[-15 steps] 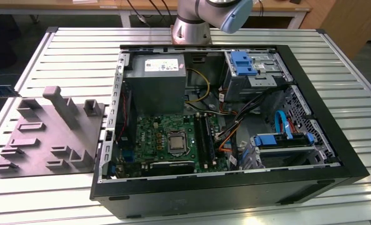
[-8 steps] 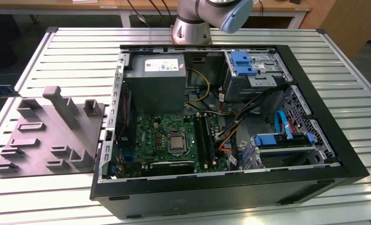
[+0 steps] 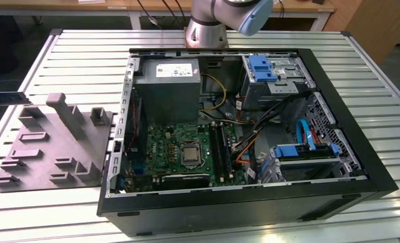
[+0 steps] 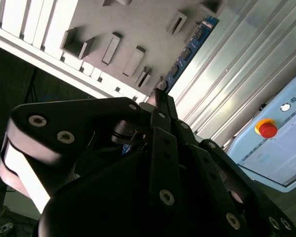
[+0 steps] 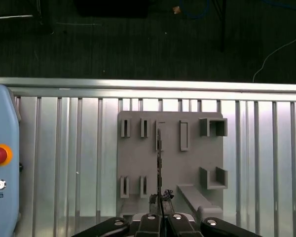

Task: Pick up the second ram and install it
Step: 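Pick up the second ram and move it above second insertion slot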

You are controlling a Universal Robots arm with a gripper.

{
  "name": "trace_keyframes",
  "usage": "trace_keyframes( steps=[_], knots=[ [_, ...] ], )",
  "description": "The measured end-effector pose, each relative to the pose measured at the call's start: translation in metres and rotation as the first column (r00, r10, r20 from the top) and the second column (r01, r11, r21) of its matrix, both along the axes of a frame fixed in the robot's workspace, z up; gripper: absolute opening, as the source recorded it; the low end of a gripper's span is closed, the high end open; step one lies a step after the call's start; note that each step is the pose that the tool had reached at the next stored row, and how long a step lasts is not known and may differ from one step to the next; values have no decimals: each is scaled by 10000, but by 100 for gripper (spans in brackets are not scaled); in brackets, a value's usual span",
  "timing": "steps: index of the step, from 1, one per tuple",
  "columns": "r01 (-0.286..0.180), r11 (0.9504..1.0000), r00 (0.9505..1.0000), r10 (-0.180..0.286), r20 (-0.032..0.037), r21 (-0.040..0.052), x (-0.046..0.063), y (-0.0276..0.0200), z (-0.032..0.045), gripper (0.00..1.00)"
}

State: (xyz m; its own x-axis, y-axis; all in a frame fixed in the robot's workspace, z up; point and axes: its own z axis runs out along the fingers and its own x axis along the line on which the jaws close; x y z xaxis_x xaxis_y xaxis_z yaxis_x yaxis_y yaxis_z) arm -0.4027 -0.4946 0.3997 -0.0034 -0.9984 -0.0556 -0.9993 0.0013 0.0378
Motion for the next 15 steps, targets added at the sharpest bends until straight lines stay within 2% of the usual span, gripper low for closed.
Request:
trace_keyframes(
  steps=[15],
  knots=[
    [-1,10000,10000,1,-1,0,420,0,0,12]
  ],
)
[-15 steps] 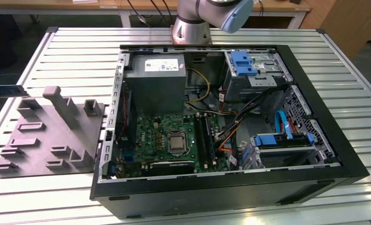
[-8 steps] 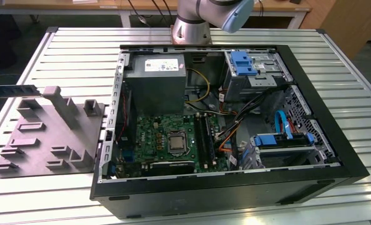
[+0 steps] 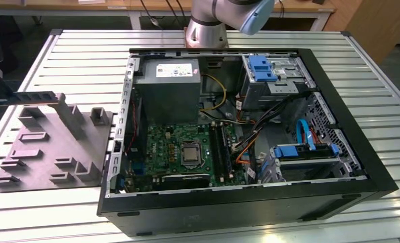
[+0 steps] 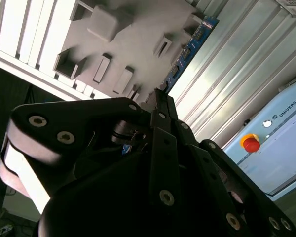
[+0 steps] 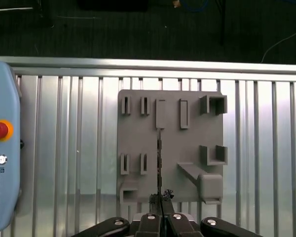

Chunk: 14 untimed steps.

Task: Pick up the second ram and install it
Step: 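Pick up the second ram and move it above second insertion slot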

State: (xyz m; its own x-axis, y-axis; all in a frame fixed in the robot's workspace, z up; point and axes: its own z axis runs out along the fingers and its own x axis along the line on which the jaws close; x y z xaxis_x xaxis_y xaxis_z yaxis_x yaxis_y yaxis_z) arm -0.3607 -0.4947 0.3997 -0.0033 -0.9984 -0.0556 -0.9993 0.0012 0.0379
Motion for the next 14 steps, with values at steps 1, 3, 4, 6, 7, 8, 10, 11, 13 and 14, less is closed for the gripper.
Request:
trace_keyframes(
  steps=[1,3,4,6,7,8,10,11,13,14],
  knots=[
    [0,10000,10000,0,0,0,27,0,0,12],
    [0,10000,10000,0,0,0,85,0,0,12],
    [0,10000,10000,0,0,0,113,0,0,12],
    [1,10000,10000,-1,1,1,170,0,0,12],
    [0,10000,10000,0,0,0,199,0,0,12],
    [1,10000,10000,-1,0,0,227,0,0,12],
    [0,10000,10000,0,0,0,287,0,0,12],
    [0,10000,10000,0,0,0,318,0,0,12],
    [0,10000,10000,0,0,0,382,0,0,12],
    [1,10000,10000,-1,0,0,456,0,0,12]
  ],
)
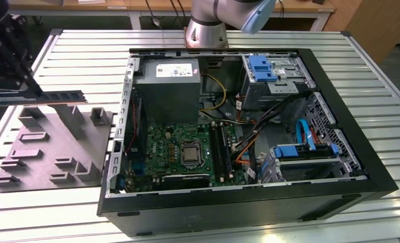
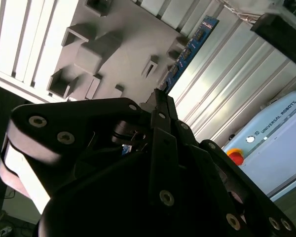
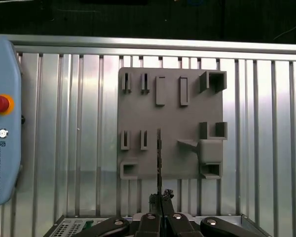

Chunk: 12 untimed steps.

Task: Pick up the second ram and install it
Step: 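Pick up the second ram and move it above second insertion slot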

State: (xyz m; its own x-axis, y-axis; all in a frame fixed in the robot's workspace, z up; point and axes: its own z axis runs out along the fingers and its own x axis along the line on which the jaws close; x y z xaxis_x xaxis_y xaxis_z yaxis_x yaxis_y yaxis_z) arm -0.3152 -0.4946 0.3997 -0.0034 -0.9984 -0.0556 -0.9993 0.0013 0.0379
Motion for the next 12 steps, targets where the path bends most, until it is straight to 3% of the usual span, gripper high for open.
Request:
trace_keyframes(
  steps=[12],
  knots=[
    [0,10000,10000,0,-2,1,447,0,0,12]
  ],
)
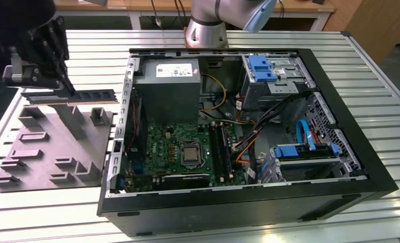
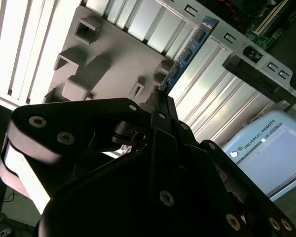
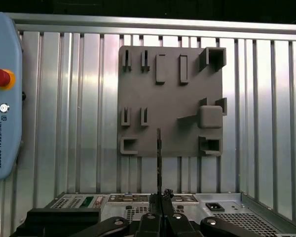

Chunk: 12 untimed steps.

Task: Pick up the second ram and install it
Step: 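Pick up the second ram and move it above second insertion slot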

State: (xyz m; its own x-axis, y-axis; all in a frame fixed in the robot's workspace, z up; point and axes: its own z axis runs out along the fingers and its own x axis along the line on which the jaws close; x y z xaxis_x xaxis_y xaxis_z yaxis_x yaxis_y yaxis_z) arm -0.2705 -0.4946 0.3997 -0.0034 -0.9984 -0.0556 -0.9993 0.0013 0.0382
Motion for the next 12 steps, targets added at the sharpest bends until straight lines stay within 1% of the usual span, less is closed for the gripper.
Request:
trace_keyframes(
  steps=[4,12],
  knots=[
    [0,10000,10000,0,0,0,112,0,0,12],
    [0,10000,10000,0,-2,-1,372,0,0,12]
  ],
)
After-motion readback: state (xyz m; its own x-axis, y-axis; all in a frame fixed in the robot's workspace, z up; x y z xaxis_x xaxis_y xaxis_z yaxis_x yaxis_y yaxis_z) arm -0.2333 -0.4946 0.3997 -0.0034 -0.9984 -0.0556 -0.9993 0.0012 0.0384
